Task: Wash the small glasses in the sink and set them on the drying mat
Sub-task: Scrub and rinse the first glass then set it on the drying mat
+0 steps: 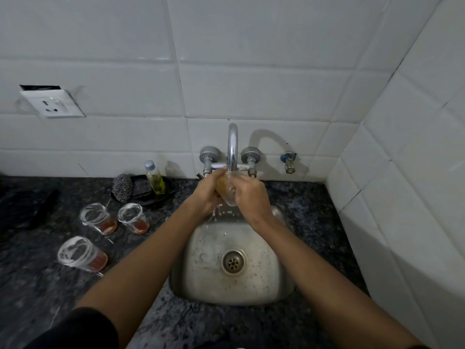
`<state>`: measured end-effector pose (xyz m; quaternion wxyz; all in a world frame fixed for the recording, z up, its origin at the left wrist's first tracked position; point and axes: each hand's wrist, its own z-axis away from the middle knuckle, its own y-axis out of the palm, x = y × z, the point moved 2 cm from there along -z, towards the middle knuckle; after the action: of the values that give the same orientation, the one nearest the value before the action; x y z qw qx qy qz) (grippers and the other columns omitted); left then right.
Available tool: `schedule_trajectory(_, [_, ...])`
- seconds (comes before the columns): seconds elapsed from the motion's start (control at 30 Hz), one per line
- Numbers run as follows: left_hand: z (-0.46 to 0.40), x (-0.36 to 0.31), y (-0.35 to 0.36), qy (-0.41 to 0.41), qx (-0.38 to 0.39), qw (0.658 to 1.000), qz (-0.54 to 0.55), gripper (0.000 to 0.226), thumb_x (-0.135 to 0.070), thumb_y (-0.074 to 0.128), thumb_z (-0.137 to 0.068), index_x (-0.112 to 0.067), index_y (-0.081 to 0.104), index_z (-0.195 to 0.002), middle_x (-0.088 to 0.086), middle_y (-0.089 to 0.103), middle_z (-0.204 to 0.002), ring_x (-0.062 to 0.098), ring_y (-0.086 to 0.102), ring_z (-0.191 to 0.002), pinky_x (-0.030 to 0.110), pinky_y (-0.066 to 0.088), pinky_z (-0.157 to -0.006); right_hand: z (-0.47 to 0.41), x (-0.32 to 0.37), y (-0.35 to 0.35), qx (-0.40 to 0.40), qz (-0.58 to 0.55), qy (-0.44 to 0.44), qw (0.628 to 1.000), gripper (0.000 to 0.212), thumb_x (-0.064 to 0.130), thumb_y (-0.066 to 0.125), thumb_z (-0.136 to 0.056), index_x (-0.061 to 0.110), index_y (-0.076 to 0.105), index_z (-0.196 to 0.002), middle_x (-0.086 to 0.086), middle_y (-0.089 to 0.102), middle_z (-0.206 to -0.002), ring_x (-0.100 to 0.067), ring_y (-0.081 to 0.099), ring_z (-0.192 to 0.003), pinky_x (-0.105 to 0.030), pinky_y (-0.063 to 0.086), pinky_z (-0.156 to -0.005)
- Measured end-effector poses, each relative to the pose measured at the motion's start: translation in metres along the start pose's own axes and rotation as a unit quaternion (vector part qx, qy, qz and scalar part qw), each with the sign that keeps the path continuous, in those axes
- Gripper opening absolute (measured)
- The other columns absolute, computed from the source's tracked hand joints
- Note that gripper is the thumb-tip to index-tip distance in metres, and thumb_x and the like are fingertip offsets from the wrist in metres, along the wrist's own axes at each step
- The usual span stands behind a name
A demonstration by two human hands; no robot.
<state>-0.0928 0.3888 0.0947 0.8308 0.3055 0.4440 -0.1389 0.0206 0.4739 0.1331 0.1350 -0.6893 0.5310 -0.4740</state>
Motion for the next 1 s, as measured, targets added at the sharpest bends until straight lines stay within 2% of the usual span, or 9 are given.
schedule_trajectory(0.13, [-0.001, 0.001, -0.008, 0.032, -0.034, 0.999, 0.015, 0.046, -0.036, 0.066, -0.1, -0.001, 0.068, -0.13, 0.019, 0.074, -0.124, 0.035, 0.072, -0.107, 0.053, 0.059, -0.098, -0.005, -0.009, 0.003, -0.03, -0.072, 0.149, 0.986, 0.026, 0.003, 0.067, -0.096, 0.01, 0.079, -0.118, -0.003, 0.08, -0.102, -0.014, 0.073, -0.082, -0.029, 0.062, -0.077])
schedule_trajectory(0.3, [0.002, 0.003, 0.001, 0.016, 0.014, 1.0, -0.008, 0.034, -0.031, 0.053, -0.108, -0.006, 0.074, -0.114, 0.012, 0.076, -0.103, 0.026, 0.072, -0.096, 0.038, 0.058, -0.082, -0.002, 0.002, 0.003, 0.013, 0.002, -0.009, 1.0, 0.023, 0.008, 0.07, -0.097, 0.01, 0.077, -0.119, -0.009, 0.078, -0.11, -0.02, 0.075, -0.094, -0.032, 0.062, -0.087])
schedule_trajectory(0.43, [0.001, 0.002, -0.004, 0.013, 0.017, 1.0, 0.019, 0.038, -0.033, 0.048, -0.109, -0.004, 0.073, -0.112, 0.013, 0.076, -0.102, 0.029, 0.07, -0.098, 0.045, 0.052, -0.093, 0.0, -0.005, 0.006, -0.023, -0.058, 0.129, 0.99, 0.023, 0.003, 0.068, -0.097, 0.009, 0.078, -0.116, -0.005, 0.08, -0.098, -0.017, 0.074, -0.083, -0.03, 0.063, -0.078])
schedule_trajectory(0.53, [0.004, 0.001, 0.0, -0.011, 0.046, 0.998, 0.036, 0.046, -0.037, 0.04, -0.113, -0.006, 0.073, -0.107, 0.012, 0.077, -0.098, 0.025, 0.073, -0.09, 0.042, 0.057, -0.085, 0.0, 0.0, 0.005, -0.008, -0.033, 0.057, 0.998, 0.027, 0.003, 0.069, -0.096, 0.009, 0.076, -0.122, -0.009, 0.079, -0.105, -0.019, 0.075, -0.087, -0.03, 0.063, -0.079])
schedule_trajectory(0.67, [-0.002, 0.001, -0.008, 0.004, -0.032, 0.999, 0.002, 0.04, -0.037, 0.068, -0.1, -0.004, 0.072, -0.122, 0.017, 0.076, -0.121, 0.028, 0.077, -0.098, 0.042, 0.061, -0.075, 0.0, -0.003, 0.005, -0.021, -0.04, 0.076, 0.996, 0.026, 0.007, 0.069, -0.097, 0.009, 0.077, -0.121, -0.008, 0.079, -0.105, -0.017, 0.073, -0.085, -0.033, 0.063, -0.081])
schedule_trajectory(0.73, [-0.002, 0.003, -0.009, 0.022, -0.028, 0.999, 0.015, 0.035, -0.035, 0.061, -0.104, -0.006, 0.073, -0.118, 0.016, 0.077, -0.113, 0.026, 0.075, -0.093, 0.043, 0.059, -0.078, -0.002, -0.009, 0.007, -0.026, -0.054, 0.147, 0.987, 0.023, 0.008, 0.067, -0.099, 0.009, 0.077, -0.12, -0.004, 0.079, -0.098, -0.013, 0.07, -0.079, -0.027, 0.061, -0.076])
schedule_trajectory(0.83, [0.0, 0.004, -0.002, 0.006, 0.01, 0.999, 0.034, 0.039, -0.037, 0.049, -0.108, -0.006, 0.072, -0.106, 0.014, 0.074, -0.097, 0.026, 0.071, -0.087, 0.041, 0.057, -0.08, -0.003, -0.003, 0.003, -0.003, -0.003, 0.058, 0.998, 0.014, 0.008, 0.067, -0.099, 0.007, 0.078, -0.108, -0.006, 0.076, -0.093, -0.019, 0.071, -0.077, -0.03, 0.061, -0.071])
schedule_trajectory(0.9, [-0.001, 0.003, 0.0, 0.011, -0.013, 0.999, 0.031, 0.037, -0.033, 0.059, -0.104, 0.0, 0.073, -0.115, 0.019, 0.076, -0.106, 0.029, 0.074, -0.094, 0.046, 0.06, -0.089, 0.0, 0.003, 0.002, 0.008, 0.011, -0.012, 1.0, 0.02, 0.011, 0.069, -0.098, 0.007, 0.076, -0.116, -0.008, 0.078, -0.101, -0.019, 0.074, -0.084, -0.03, 0.063, -0.076])
schedule_trajectory(1.0, [-0.003, 0.002, -0.005, 0.04, -0.059, 0.997, 0.027, 0.048, -0.033, 0.071, -0.094, 0.004, 0.07, -0.124, 0.025, 0.074, -0.121, 0.036, 0.072, -0.104, 0.055, 0.057, -0.101, 0.0, -0.002, 0.004, -0.012, -0.028, 0.082, 0.996, 0.022, 0.02, 0.062, -0.102, 0.008, 0.078, -0.112, -0.005, 0.078, -0.094, -0.017, 0.073, -0.078, -0.029, 0.062, -0.071])
